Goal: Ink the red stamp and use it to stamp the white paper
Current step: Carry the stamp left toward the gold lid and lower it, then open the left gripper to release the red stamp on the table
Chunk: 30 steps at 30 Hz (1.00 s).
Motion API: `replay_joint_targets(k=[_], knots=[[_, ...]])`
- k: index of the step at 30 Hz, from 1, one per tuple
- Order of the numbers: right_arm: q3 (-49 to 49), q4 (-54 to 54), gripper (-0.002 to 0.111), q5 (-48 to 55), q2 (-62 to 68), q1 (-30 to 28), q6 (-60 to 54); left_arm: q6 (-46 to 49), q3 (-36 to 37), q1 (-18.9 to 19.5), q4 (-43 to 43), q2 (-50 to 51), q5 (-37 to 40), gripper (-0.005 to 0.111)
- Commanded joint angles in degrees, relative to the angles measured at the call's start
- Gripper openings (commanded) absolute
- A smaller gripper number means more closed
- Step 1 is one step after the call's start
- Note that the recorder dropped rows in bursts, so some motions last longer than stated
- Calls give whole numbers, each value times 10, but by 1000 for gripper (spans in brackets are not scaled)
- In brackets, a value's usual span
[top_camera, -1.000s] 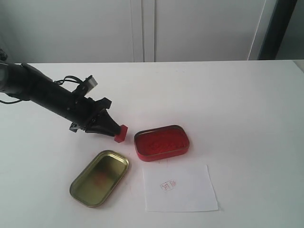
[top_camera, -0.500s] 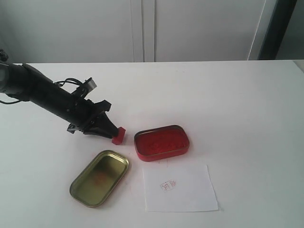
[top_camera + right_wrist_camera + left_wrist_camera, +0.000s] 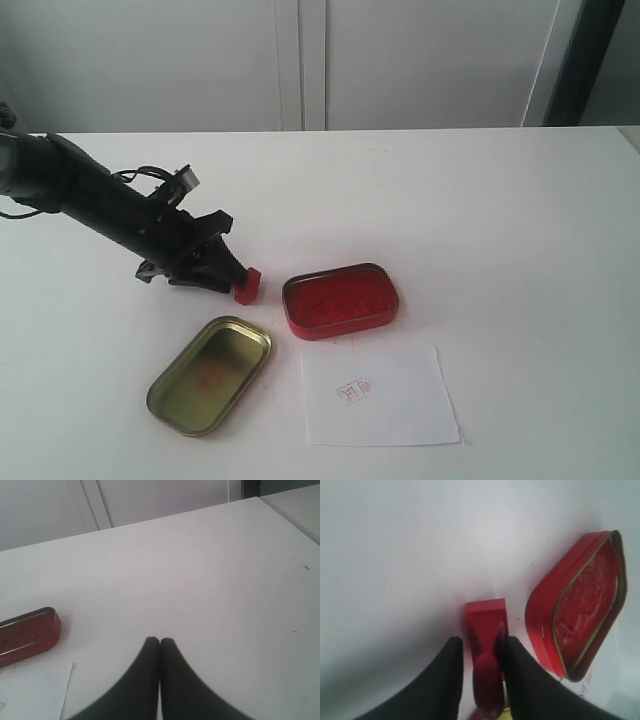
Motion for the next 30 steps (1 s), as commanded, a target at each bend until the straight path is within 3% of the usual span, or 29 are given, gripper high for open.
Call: replay_joint_targets(k=[1, 5, 17, 25, 27, 30], knots=[[3, -4, 0, -9, -3, -1, 1, -3, 3, 0, 12, -2, 2, 47], [3, -4, 0, -9, -3, -1, 1, -3, 3, 0, 21, -2, 2, 53], [3, -4, 0, -9, -3, -1, 1, -30, 0, 2, 120, -17, -4, 52], [3, -4, 0, -9, -3, -1, 1, -51, 0, 32, 162, -51, 1, 52], [3, -4, 0, -9, -3, -1, 1, -51, 0, 33, 168, -57, 8, 49], [3, -4, 0, -9, -3, -1, 1, -51, 0, 33, 178, -65, 21, 32]])
